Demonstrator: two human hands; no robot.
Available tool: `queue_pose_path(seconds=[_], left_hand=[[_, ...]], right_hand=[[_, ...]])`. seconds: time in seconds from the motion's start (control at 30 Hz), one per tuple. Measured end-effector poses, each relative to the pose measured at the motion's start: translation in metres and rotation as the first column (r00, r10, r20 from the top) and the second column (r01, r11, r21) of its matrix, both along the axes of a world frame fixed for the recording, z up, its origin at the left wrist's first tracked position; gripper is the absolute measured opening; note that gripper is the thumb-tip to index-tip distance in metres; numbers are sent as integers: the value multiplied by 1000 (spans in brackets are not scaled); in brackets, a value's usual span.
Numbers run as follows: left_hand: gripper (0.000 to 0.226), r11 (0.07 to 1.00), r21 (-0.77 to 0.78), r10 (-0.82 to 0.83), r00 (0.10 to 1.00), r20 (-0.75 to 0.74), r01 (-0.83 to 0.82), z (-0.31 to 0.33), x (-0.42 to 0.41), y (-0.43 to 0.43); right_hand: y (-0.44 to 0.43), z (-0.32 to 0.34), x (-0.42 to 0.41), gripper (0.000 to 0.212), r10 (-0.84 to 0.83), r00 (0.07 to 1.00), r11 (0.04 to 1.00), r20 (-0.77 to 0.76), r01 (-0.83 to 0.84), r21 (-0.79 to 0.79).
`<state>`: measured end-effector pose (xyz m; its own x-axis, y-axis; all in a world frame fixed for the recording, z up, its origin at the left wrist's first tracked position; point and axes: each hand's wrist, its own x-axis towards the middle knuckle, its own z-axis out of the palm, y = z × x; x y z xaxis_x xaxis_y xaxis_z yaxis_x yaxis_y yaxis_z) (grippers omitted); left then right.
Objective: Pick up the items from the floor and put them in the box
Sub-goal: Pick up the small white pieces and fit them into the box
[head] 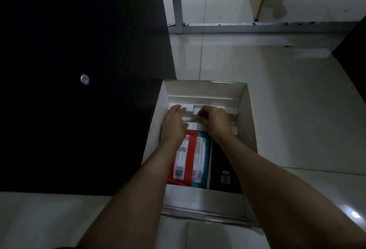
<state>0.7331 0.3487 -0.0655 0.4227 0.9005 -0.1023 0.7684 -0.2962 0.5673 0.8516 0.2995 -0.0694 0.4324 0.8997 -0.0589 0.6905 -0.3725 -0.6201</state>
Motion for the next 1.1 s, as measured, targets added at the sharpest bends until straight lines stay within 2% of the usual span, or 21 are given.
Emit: queue_pose_path(seconds=[0.23, 0.43, 0.5, 0.67, 0.8, 0.93, 1.1], left_hand=[[51, 998, -53, -21, 1000, -23, 20, 14, 3, -1], [39, 992, -60, 125, 965, 230, -114, 55, 5, -34], [35, 990, -21, 142, 943, 300, -143, 75, 0, -54], [27, 981, 60, 147, 915, 377, -183, 137, -32, -111], [24, 989, 73, 87, 906, 415, -128, 181, -70, -154], [25, 999, 21, 27, 910, 414, -39, 218, -122, -185], [22, 998, -34, -26, 892, 452, 47, 257, -216, -196]], right_hand=[[-5, 12, -1, 27, 47, 999, 996, 4, -47, -78], [-35, 51, -10, 27, -90, 996, 985, 15, 87, 151], [-54, 70, -15, 27, -177, 983, 958, -46, 183, 221], [-109, 136, -46, 29, -247, 959, 922, -142, 278, 271], [-148, 182, -91, 26, -289, 944, 896, -160, 325, 303], [-181, 218, -147, 26, -326, 935, 873, -138, 353, 337], [-203, 255, -229, 33, -355, 933, 878, -57, 353, 324]])
